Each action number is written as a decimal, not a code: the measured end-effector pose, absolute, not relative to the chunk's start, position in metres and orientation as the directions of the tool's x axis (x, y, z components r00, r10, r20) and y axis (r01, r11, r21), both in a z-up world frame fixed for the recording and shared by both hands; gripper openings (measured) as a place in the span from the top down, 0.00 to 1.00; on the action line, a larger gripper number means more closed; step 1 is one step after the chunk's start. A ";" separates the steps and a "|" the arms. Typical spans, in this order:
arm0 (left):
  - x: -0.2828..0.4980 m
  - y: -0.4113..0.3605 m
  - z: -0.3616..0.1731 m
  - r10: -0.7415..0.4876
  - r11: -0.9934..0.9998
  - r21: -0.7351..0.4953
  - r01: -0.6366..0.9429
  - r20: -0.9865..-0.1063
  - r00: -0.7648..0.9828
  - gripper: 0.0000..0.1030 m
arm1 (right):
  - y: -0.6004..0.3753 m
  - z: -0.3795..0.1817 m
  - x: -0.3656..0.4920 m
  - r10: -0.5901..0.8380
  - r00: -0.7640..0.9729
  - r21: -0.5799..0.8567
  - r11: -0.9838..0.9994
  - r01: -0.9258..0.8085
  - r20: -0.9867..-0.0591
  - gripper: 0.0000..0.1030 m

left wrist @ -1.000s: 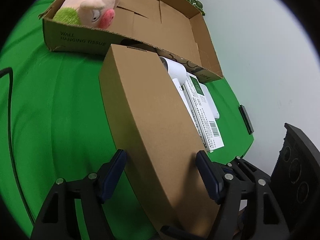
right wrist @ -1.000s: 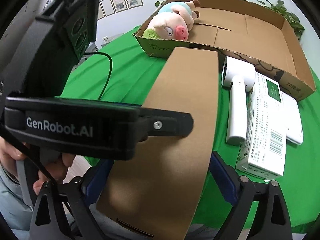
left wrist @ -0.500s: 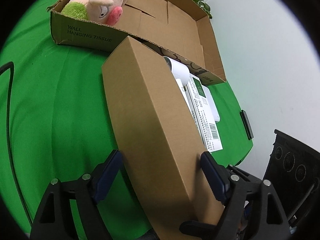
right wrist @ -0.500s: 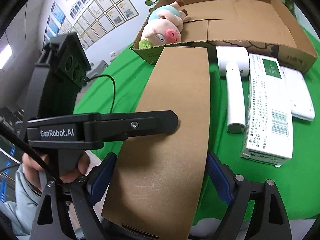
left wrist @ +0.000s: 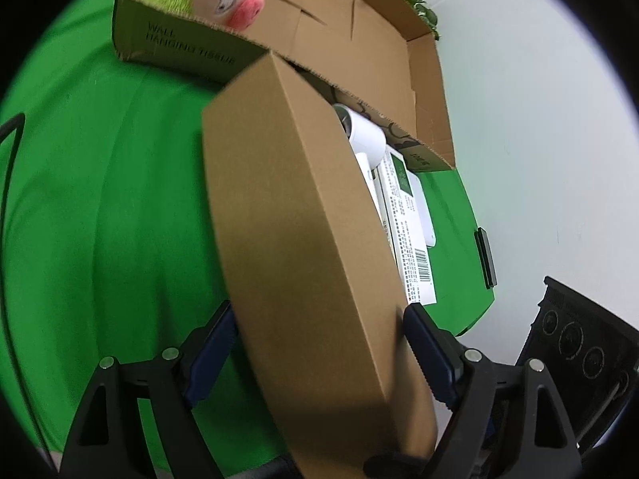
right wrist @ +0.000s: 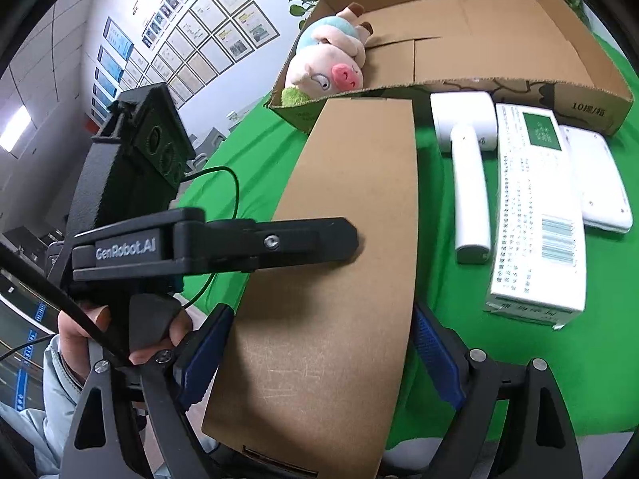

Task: Organize objects
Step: 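Grasp the long brown cardboard box with the right gripper, then lift the brown box into the tray beside the pig and release it, then withdraw the right gripper from the tray, then grasp the white hair dryer handle with the left gripper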

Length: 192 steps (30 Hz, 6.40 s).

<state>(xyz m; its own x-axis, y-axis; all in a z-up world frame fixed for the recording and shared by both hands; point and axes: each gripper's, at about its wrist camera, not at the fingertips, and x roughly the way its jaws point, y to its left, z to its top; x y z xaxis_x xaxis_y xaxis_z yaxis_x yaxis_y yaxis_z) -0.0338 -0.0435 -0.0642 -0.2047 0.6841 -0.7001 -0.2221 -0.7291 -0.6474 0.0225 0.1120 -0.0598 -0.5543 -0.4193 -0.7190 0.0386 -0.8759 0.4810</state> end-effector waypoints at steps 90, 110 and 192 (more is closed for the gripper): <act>-0.255 -0.055 0.062 0.577 -0.816 -0.443 -0.372 -0.668 -0.469 0.28 | 0.151 -0.013 -0.314 -0.115 -0.583 0.285 -0.936 -0.208 -0.804 0.23; -0.195 -0.062 0.087 0.430 -0.902 -0.254 -0.350 -0.607 -0.668 0.28 | 0.129 0.021 -0.251 -0.024 -0.655 0.198 -0.961 -0.194 -0.756 0.10; -0.116 0.035 -0.051 0.686 -0.708 -0.575 -0.409 -0.697 -0.209 0.26 | 0.151 -0.057 0.003 -0.088 -0.640 0.115 -0.993 0.000 -0.764 0.26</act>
<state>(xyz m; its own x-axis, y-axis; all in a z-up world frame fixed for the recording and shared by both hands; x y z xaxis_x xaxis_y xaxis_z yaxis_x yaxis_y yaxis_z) -0.1156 0.0346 -0.0509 -0.2091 0.6863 -0.6966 -0.4091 -0.7084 -0.5751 0.0033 0.1509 -0.0571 -0.6397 -0.0884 -0.7635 -0.0002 -0.9933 0.1152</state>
